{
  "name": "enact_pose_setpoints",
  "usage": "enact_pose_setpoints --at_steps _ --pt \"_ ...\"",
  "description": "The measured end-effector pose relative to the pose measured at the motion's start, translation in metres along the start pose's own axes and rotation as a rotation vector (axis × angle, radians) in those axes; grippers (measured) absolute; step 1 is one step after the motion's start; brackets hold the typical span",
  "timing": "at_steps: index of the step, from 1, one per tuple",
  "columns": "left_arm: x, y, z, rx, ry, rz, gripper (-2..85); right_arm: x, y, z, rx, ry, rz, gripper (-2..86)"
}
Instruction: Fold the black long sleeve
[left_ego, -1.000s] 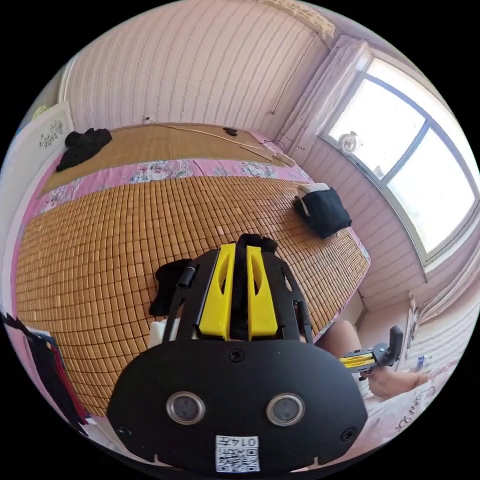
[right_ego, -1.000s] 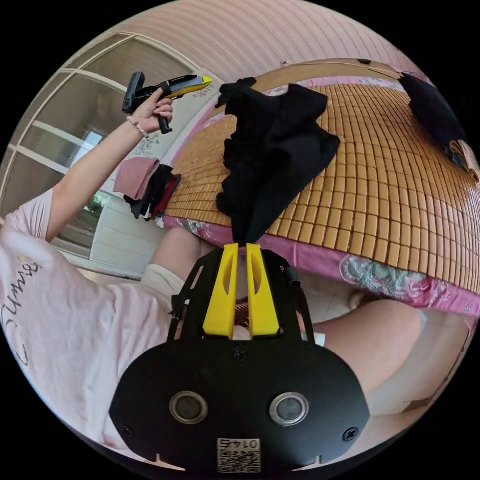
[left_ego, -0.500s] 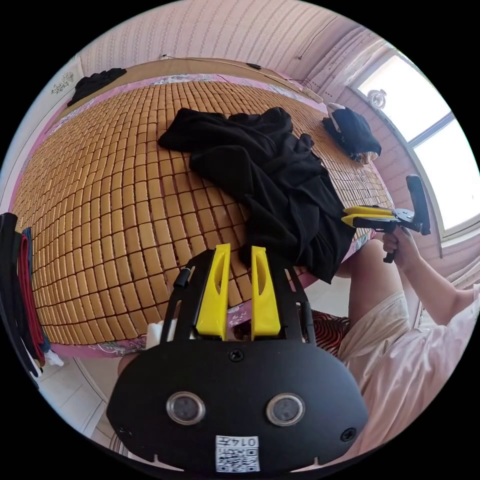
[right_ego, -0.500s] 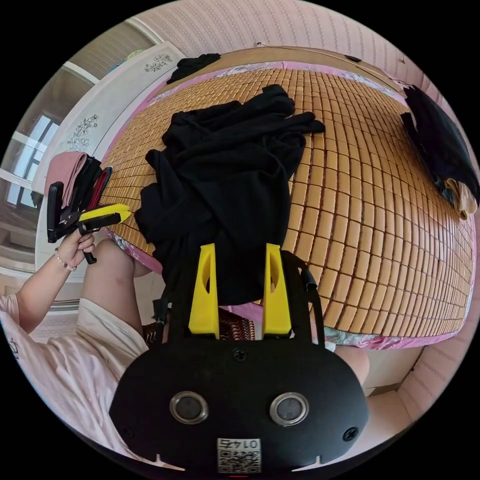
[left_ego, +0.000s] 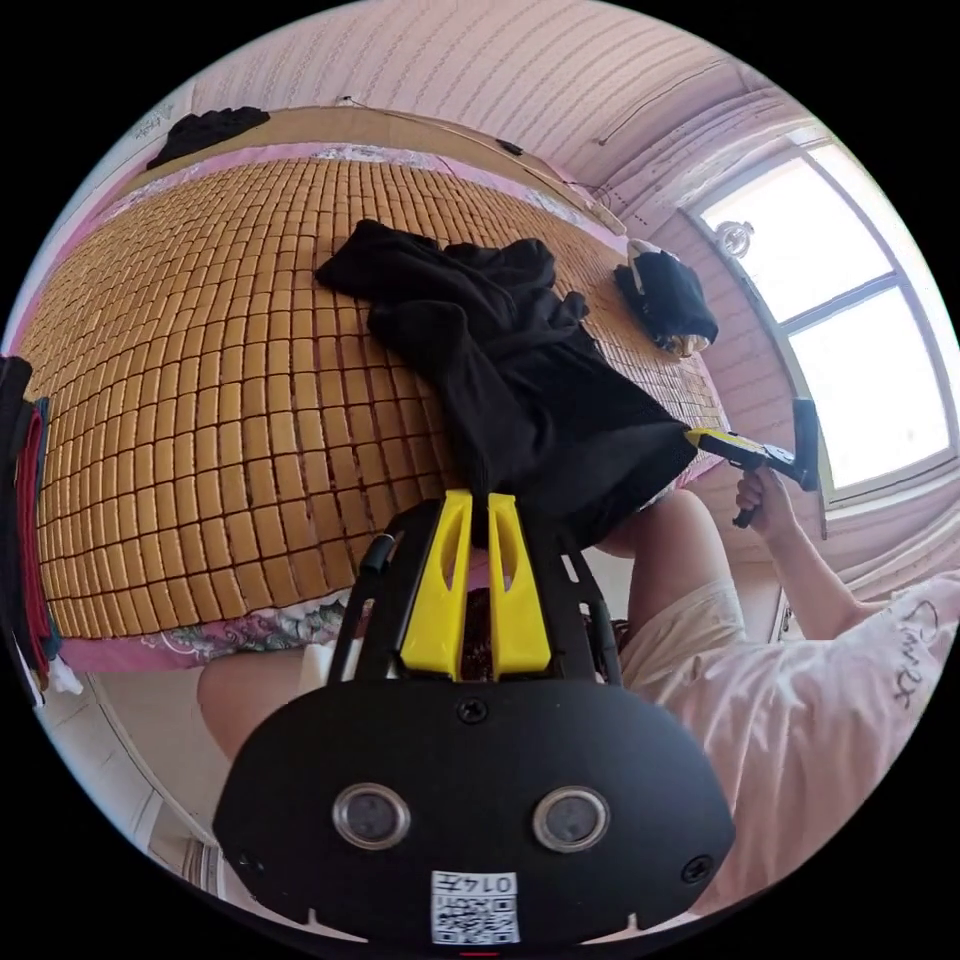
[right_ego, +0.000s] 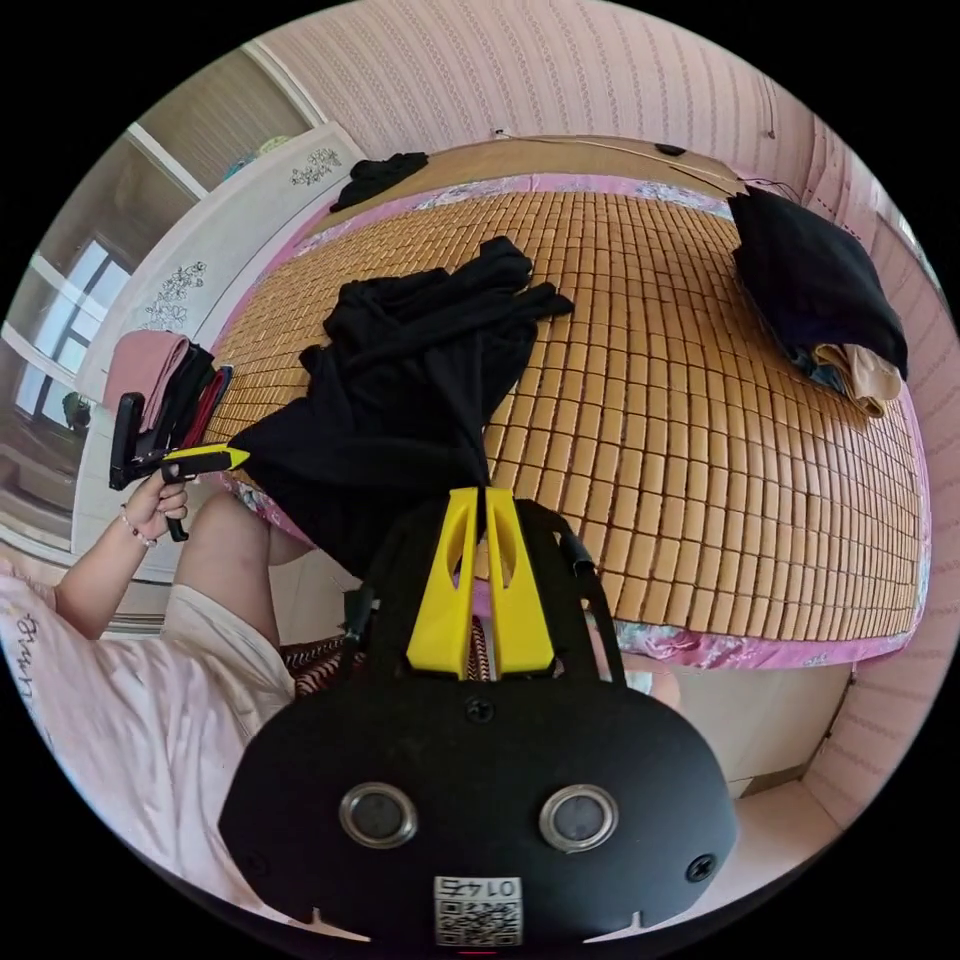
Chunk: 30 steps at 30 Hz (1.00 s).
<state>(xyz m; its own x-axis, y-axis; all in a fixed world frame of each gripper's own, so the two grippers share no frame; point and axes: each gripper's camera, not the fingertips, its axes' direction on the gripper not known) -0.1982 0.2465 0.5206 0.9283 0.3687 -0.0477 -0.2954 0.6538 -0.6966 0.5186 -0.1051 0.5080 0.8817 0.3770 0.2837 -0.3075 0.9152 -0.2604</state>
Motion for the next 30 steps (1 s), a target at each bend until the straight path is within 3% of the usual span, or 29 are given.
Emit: enact_pose_setpoints --at_steps 8,13,22,27,30 --pt "-0.009 0.107 -0.071 0.052 0.010 -0.120 0.9 0.032 0.059 0.005 -0.148 -0.013 0.037 0.2" --pt "-0.025 0.122 -0.088 0.108 0.053 -0.200 1.0 0.047 0.060 0.007 -0.163 -0.091 0.092 3.3" --pt "-0.036 0.132 -0.107 0.115 0.030 -0.220 1.2 0.054 0.050 0.060 -0.395 -0.087 0.125 12.3" --pt "-0.041 0.146 -0.124 0.145 0.043 -0.241 1.1 0.081 0.067 0.064 -0.415 -0.134 0.227 3.1" --pt "-0.036 0.158 -0.142 0.191 0.037 -0.219 0.5 0.113 0.087 0.035 -0.293 -0.339 0.333 0.8"
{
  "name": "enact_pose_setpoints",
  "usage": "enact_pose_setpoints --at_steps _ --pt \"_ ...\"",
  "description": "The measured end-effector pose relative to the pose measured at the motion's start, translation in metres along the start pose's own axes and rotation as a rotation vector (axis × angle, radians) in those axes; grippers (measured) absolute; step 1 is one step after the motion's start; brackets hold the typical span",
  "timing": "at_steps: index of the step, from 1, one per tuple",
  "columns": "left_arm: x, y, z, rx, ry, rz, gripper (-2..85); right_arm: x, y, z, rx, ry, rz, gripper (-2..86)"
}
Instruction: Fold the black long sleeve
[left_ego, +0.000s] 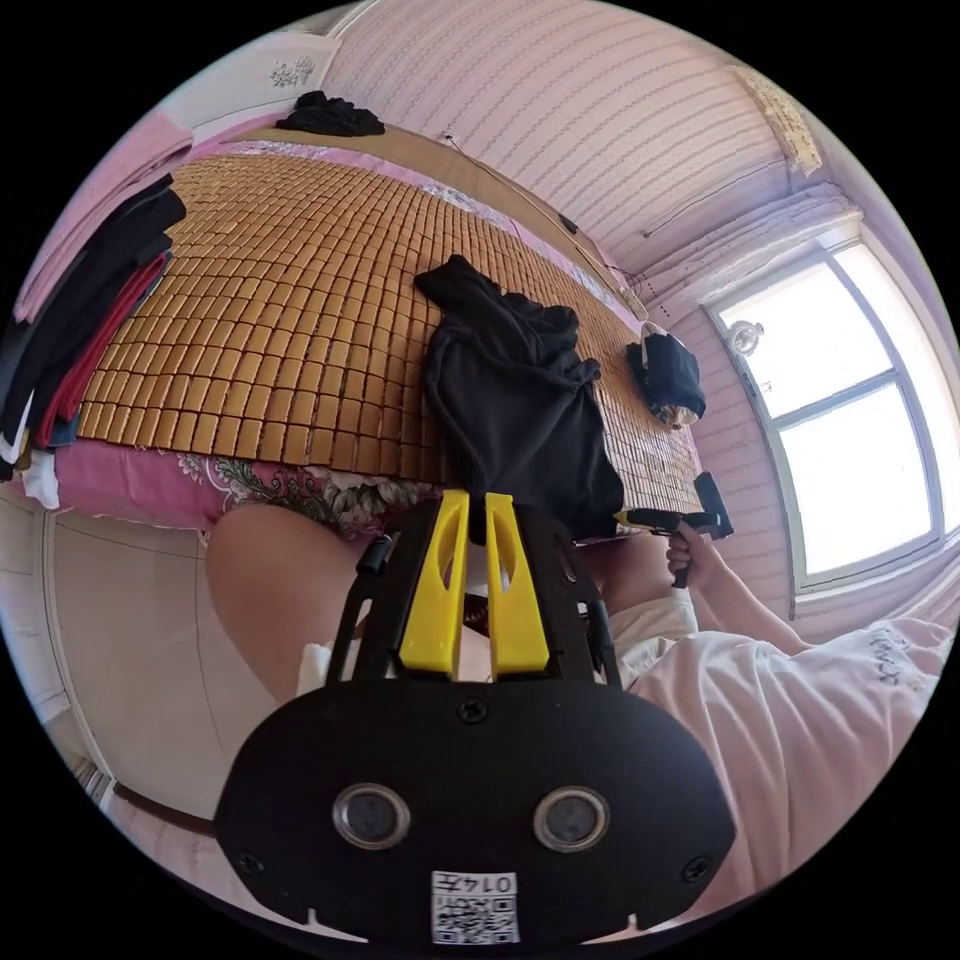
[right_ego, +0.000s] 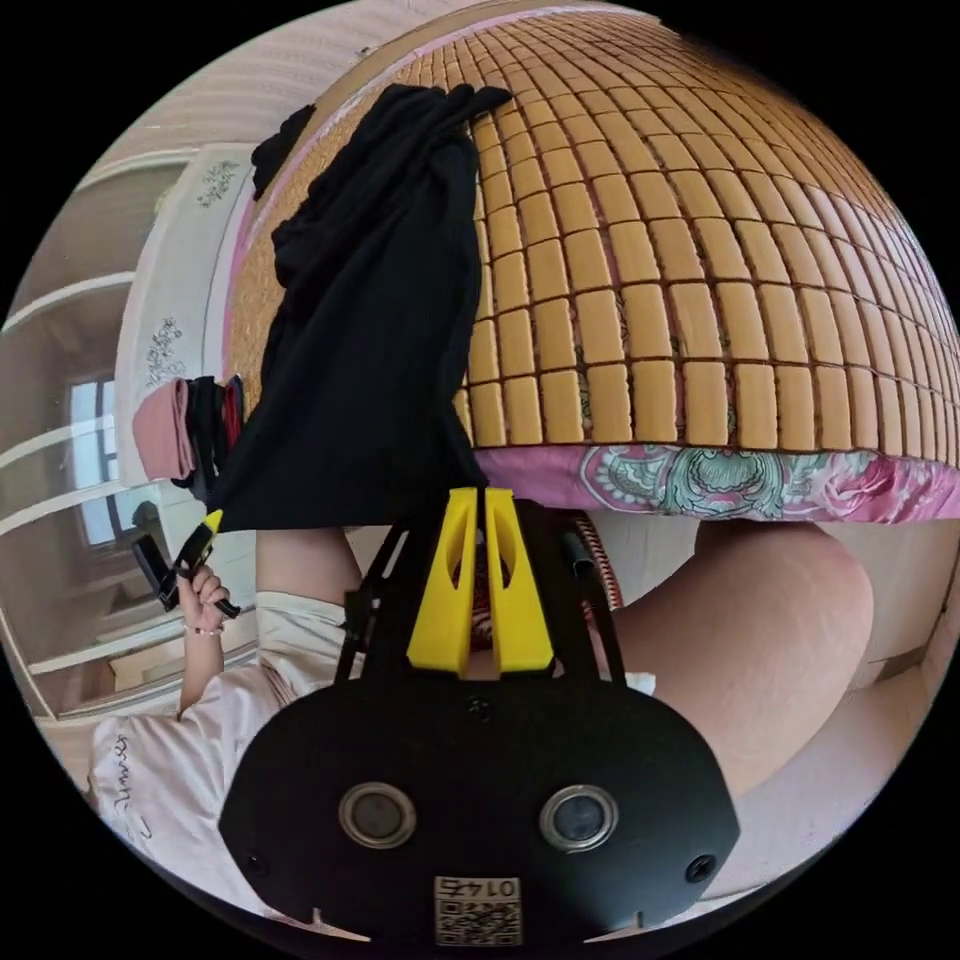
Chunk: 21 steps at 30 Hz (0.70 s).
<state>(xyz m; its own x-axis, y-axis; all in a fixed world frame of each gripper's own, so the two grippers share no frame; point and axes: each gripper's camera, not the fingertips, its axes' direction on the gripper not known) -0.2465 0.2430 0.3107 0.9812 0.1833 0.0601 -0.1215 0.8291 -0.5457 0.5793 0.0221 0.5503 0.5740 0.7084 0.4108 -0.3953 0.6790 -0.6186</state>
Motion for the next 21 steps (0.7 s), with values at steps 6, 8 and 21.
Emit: enact_pose_setpoints --at_steps 6,8,21 --pt "0.021 0.008 -0.048 0.106 0.099 0.049 -0.4 0.040 0.055 -0.094 0.358 -0.674 -0.010 0.2" --pt "0.047 -0.009 -0.083 0.212 0.182 0.124 -0.6 0.032 0.067 -0.138 0.530 -0.938 -0.091 0.1" --pt "0.250 -0.010 -0.482 1.059 0.185 0.625 -0.8 -0.196 0.204 -0.464 1.017 -0.812 -0.906 -0.1"
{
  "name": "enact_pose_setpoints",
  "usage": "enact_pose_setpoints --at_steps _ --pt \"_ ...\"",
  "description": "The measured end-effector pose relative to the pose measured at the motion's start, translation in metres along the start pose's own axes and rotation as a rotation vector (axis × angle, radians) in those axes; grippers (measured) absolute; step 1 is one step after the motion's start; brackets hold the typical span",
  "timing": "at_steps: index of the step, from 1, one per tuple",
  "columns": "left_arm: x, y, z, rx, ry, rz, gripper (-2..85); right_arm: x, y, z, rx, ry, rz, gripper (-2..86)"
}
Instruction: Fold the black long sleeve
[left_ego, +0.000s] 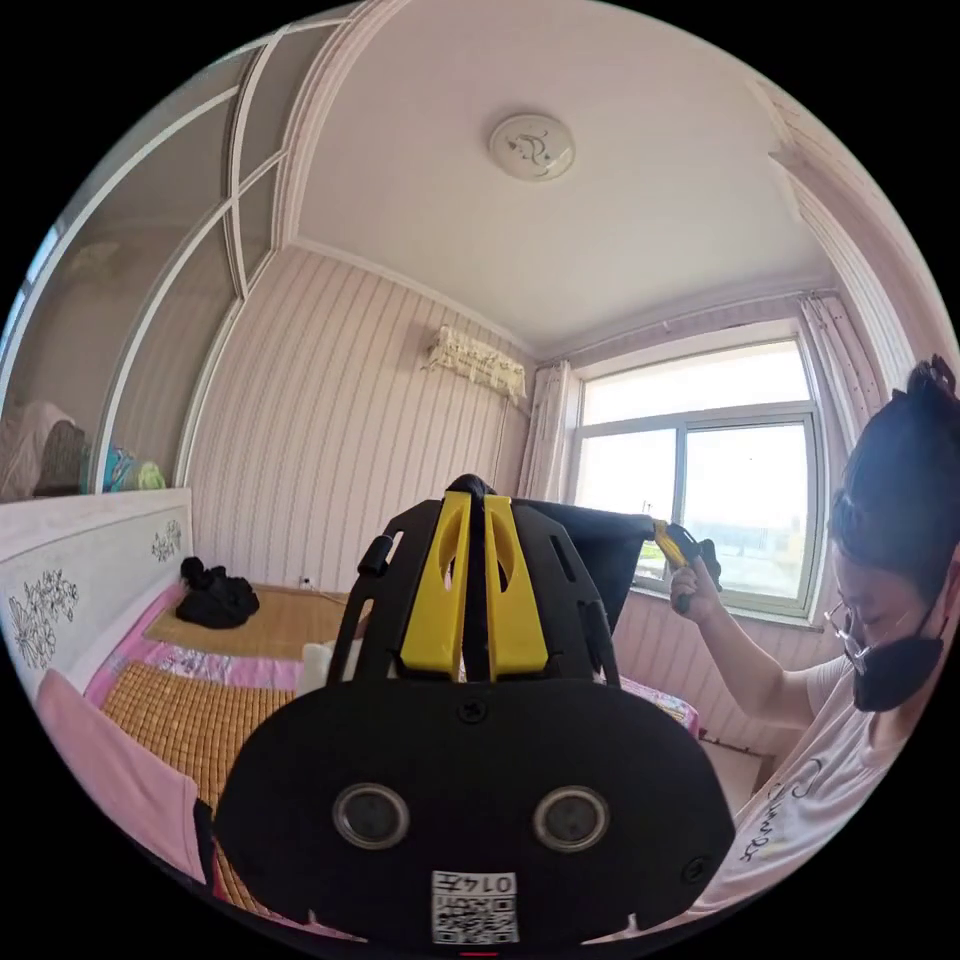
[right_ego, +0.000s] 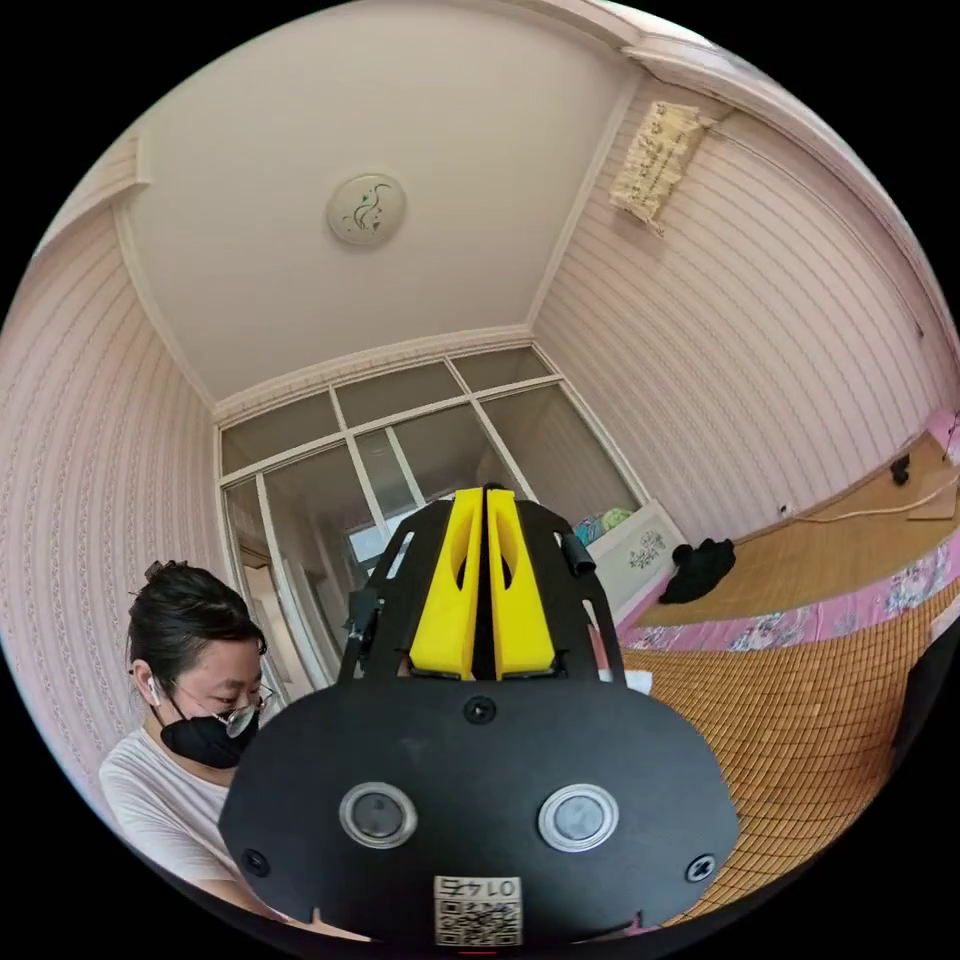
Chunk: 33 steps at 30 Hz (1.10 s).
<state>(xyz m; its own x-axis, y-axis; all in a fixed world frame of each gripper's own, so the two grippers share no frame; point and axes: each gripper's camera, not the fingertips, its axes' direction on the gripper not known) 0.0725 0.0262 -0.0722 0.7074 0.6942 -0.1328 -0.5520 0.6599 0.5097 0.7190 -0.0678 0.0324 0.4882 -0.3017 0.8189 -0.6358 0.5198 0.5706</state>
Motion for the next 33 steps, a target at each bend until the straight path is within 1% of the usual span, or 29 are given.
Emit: enact_pose_setpoints --at_steps 2,6,9,11,13,15,18,21,23,24,25,26,28,29,30,31,32,33 --pt "0.026 -0.035 -0.031 0.064 0.013 0.052 -0.8 -0.058 -0.021 -0.003 0.022 0.086 -0.113 -0.2" --pt "0.058 -0.065 -0.064 0.099 -0.054 0.126 -0.8 -0.115 -0.035 0.006 -0.037 0.155 -0.209 -0.4" --pt "0.079 -0.080 -0.098 0.172 -0.030 0.139 -0.8 -0.154 -0.034 0.003 -0.017 0.052 -0.250 -0.5" --pt "0.105 -0.090 -0.131 0.250 -0.014 0.212 -0.8 -0.194 -0.033 -0.005 0.030 -0.035 -0.324 -0.6" --pt "0.122 -0.100 -0.153 0.299 0.014 0.254 -0.8 -0.225 -0.033 -0.009 0.054 -0.065 -0.396 -0.6" --pt "0.134 -0.111 -0.167 0.335 0.038 0.295 -0.8 -0.254 -0.035 -0.009 0.062 -0.029 -0.459 -0.7" --pt "0.138 -0.130 -0.155 0.313 -0.039 0.325 -0.8 -0.274 -0.045 0.011 -0.004 0.106 -0.505 -0.8" --pt "0.105 -0.133 -0.096 0.165 -0.101 0.248 -0.8 -0.232 -0.050 0.050 -0.103 0.273 -0.431 -0.8" --pt "0.079 -0.112 -0.021 -0.021 -0.282 0.253 -0.8 -0.161 -0.043 0.093 -0.272 0.469 -0.335 -0.8" --pt "0.072 -0.104 0.001 -0.076 -0.320 0.261 -0.8 -0.140 -0.040 0.104 -0.323 0.524 -0.301 -0.8" --pt "0.055 -0.086 0.045 -0.188 -0.372 0.258 -0.8 -0.095 -0.029 0.123 -0.384 0.615 -0.233 -0.8" --pt "0.033 -0.065 0.089 -0.299 -0.381 0.220 -0.8 -0.048 -0.014 0.144 -0.473 0.669 -0.143 -0.8" --pt "0.002 -0.034 0.142 -0.425 -0.382 0.141 -0.8 0.016 0.008 0.169 -0.607 0.754 -0.022 -0.9" --pt "-0.012 -0.018 0.165 -0.450 -0.374 0.086 -0.8 0.044 0.012 0.176 -0.622 0.731 0.063 -0.9" --pt "-0.017 -0.014 0.175 -0.454 -0.361 0.064 -0.8 0.054 0.010 0.177 -0.602 0.701 0.109 -0.9" --pt "-0.022 -0.014 0.189 -0.444 -0.364 0.050 -0.8 0.064 -0.001 0.175 -0.498 0.610 0.181 -0.9" --pt "-0.021 -0.025 0.198 -0.410 -0.386 0.058 -0.8 0.067 -0.019 0.175 -0.400 0.524 0.207 -0.9" --pt "-0.020 -0.033 0.199 -0.382 -0.392 0.065 -0.8 0.066 -0.029 0.175 -0.356 0.496 0.199 -0.9"
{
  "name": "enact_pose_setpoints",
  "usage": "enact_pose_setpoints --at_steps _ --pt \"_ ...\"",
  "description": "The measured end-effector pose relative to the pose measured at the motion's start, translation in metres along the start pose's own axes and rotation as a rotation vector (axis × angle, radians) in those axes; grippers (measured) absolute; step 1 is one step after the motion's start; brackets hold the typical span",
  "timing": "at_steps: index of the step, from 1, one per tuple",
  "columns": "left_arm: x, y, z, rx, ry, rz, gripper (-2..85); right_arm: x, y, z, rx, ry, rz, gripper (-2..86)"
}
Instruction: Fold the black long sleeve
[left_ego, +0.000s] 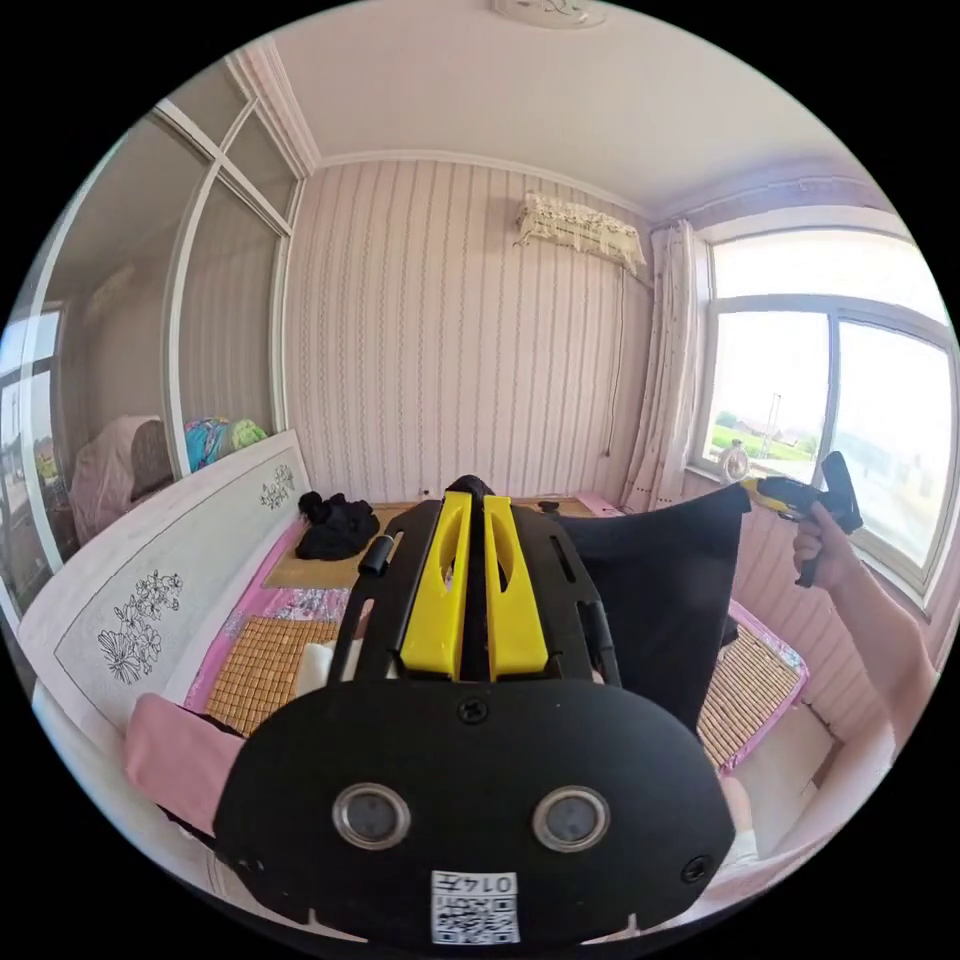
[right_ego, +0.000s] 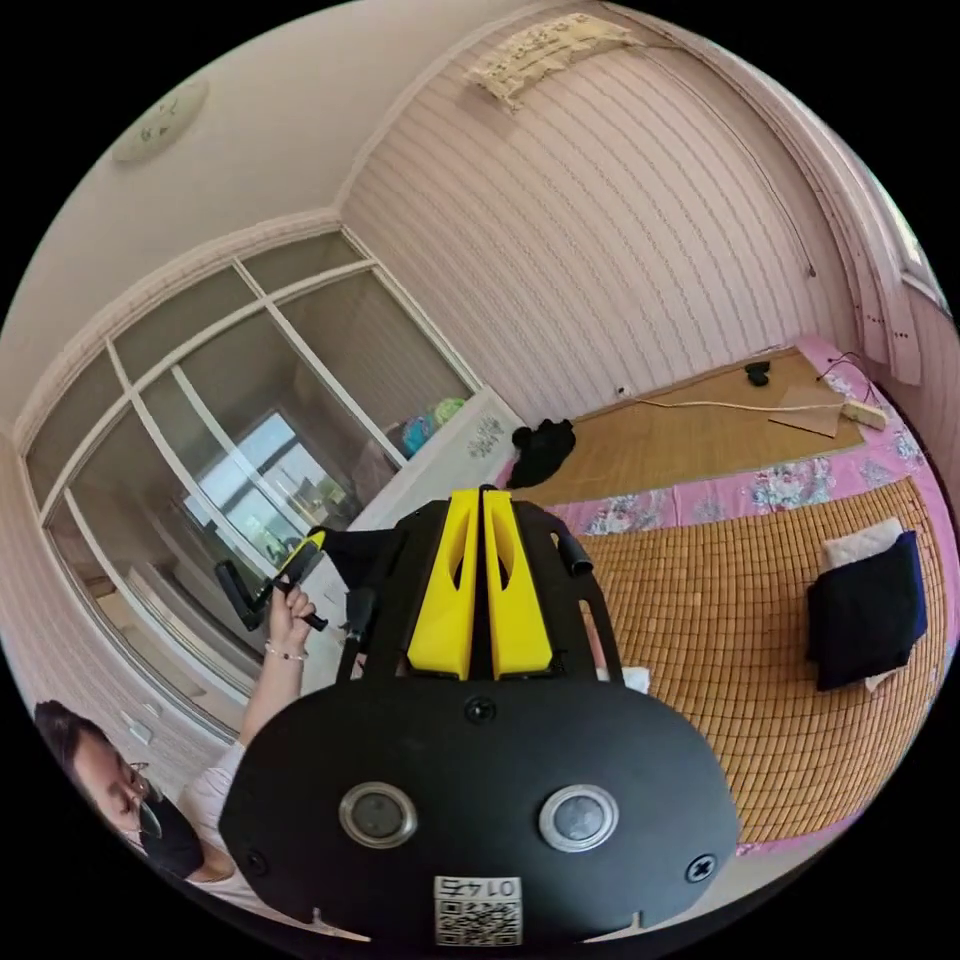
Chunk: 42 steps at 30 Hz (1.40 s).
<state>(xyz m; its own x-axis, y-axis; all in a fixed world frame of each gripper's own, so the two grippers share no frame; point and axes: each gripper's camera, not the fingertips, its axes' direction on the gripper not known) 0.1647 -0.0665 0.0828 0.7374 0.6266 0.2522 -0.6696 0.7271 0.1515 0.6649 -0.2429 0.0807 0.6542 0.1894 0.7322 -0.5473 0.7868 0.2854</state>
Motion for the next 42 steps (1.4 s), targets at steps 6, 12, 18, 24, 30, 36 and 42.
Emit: enact_pose_setpoints --at_steps 6,12,18,24,30,36,42 --pt "0.012 -0.031 -0.018 0.142 0.072 0.116 -0.7 -0.037 -0.042 -0.029 0.312 -0.052 -0.324 -0.8" --pt "-0.011 0.134 0.098 -0.212 0.063 0.157 -0.5 0.075 0.035 0.060 0.034 -0.069 -0.212 -0.4" --pt "-0.041 0.356 0.218 -0.509 0.176 -0.062 -0.4 0.222 0.187 0.174 -0.353 0.116 0.098 0.0" --pt "-0.072 0.502 0.265 -0.763 0.192 -0.309 -0.4 0.295 0.289 0.233 -0.581 0.213 0.331 0.1" --pt "-0.088 0.562 0.262 -0.876 0.218 -0.388 -0.1 0.312 0.325 0.255 -0.717 0.241 0.352 0.1" --pt "-0.088 0.588 0.250 -0.930 0.276 -0.389 0.1 0.319 0.340 0.254 -0.767 0.236 0.372 0.2" --pt "-0.078 0.613 0.245 -0.978 0.233 -0.392 2.4 0.322 0.361 0.265 -0.838 0.219 0.436 0.4"
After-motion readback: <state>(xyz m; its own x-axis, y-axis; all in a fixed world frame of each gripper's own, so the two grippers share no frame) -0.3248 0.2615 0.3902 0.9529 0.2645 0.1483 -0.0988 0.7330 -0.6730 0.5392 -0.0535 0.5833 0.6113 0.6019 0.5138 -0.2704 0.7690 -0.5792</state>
